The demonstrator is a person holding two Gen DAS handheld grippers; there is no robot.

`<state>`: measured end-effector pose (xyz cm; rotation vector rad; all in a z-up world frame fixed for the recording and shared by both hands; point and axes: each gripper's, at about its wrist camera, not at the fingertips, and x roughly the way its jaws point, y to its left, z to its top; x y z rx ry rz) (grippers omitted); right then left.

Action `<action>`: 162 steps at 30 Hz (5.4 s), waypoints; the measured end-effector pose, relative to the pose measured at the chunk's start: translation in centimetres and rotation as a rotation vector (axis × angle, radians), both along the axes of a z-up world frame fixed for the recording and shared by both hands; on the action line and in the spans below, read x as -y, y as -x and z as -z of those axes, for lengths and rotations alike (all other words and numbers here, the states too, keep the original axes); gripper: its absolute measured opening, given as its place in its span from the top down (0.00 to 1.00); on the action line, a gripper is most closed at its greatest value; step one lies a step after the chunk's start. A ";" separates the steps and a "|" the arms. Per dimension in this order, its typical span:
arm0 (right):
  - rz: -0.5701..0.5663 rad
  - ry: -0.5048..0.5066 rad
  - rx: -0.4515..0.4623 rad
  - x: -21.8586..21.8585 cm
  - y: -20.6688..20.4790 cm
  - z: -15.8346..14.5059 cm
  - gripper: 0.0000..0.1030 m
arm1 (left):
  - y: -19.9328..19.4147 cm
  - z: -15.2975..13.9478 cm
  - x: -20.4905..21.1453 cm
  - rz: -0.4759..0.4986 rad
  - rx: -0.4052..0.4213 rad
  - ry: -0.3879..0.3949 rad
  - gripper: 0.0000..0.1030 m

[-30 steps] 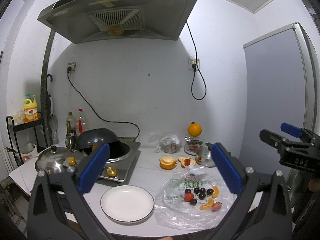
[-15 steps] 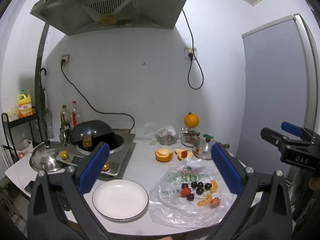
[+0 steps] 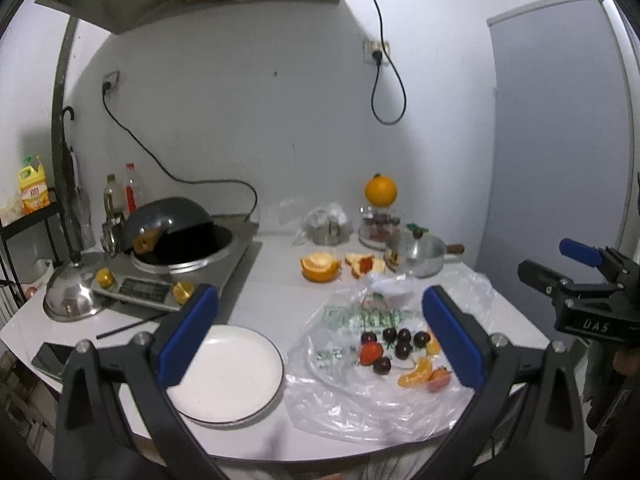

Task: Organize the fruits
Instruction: 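Move the right tool to the strawberry while the left tool reaches the small tangerine, then close the right gripper on the strawberry and lift it off the bag, then grasp the orange segment with the left gripper while the right holds the strawberry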

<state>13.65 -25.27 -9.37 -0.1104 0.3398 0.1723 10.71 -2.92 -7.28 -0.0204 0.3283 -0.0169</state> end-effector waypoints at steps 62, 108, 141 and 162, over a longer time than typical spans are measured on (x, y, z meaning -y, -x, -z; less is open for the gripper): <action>-0.278 -0.048 -0.515 -0.3 -9.4 17.2 0.58 | -10.6 15.2 6.9 0.103 -0.444 -0.096 0.01; -0.240 -0.228 -0.380 6.5 -9.3 15.1 0.65 | -14.9 18.2 12.6 0.179 -0.542 -0.255 0.01; -0.238 -0.226 -0.404 6.8 -10.2 16.4 0.65 | -10.2 10.9 12.9 0.195 -0.245 -0.250 0.33; -0.228 -0.200 -0.390 6.8 -9.8 15.4 0.65 | -14.9 18.9 14.1 0.352 -0.539 -0.180 0.34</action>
